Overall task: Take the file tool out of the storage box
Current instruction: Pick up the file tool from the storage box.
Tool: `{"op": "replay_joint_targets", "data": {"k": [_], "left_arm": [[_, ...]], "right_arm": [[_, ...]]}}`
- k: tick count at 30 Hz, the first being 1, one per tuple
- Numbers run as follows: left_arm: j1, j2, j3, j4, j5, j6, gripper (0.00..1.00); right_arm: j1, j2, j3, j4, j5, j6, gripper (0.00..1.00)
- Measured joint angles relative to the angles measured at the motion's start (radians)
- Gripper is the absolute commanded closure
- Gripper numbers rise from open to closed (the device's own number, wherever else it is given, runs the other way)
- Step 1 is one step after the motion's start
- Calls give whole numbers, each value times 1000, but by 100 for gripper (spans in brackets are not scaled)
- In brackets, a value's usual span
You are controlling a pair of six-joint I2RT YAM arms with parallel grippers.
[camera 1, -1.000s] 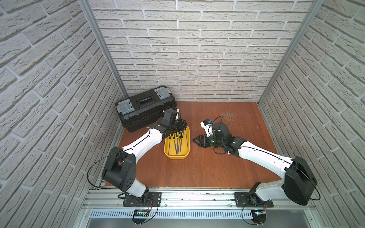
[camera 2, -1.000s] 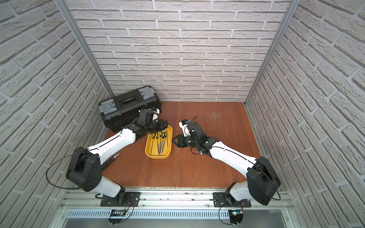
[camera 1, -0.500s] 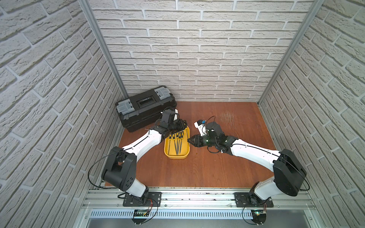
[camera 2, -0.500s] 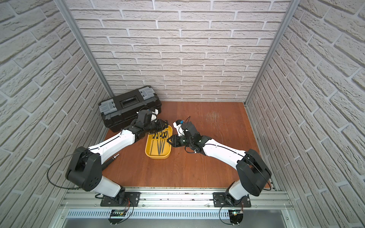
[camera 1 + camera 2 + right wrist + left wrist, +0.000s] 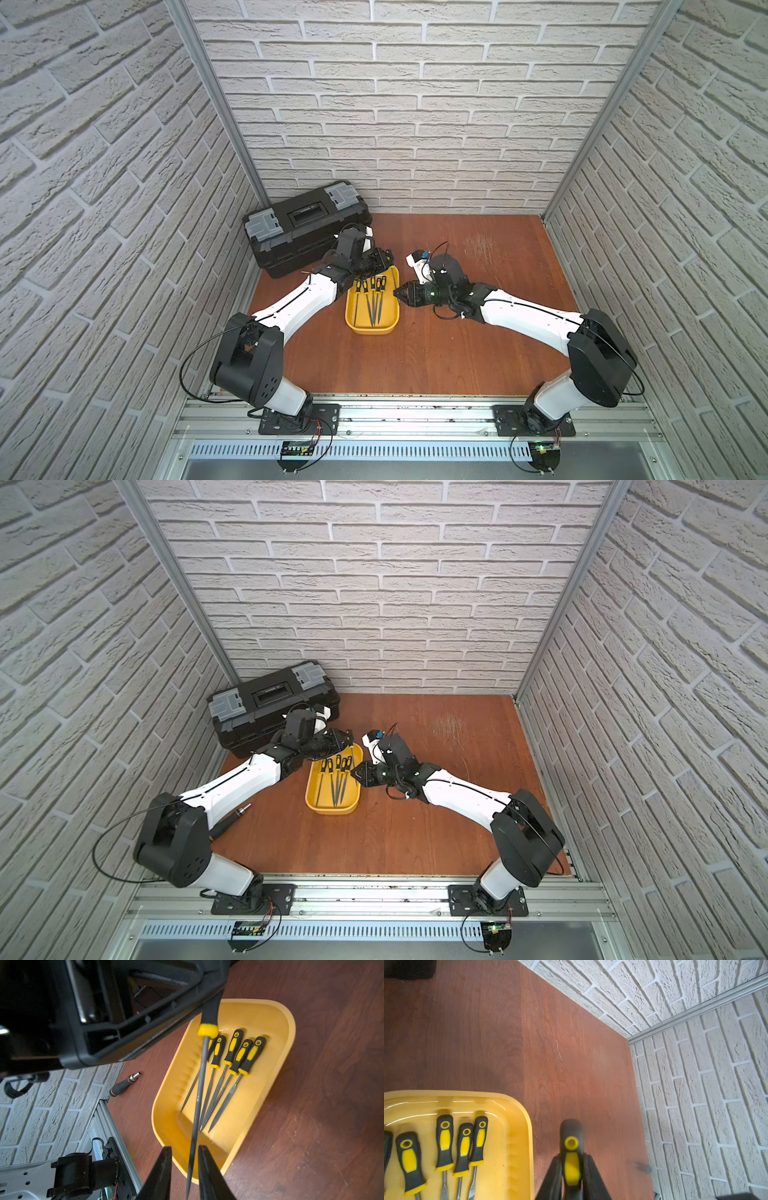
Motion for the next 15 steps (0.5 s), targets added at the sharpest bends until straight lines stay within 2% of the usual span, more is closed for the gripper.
{"op": "replay_joint_targets", "data": {"k": [15], "left_arm": [[5,-6,0,1,4,-13,85]], "right_arm": [[0,14,0,-13,11,-3,87]]}}
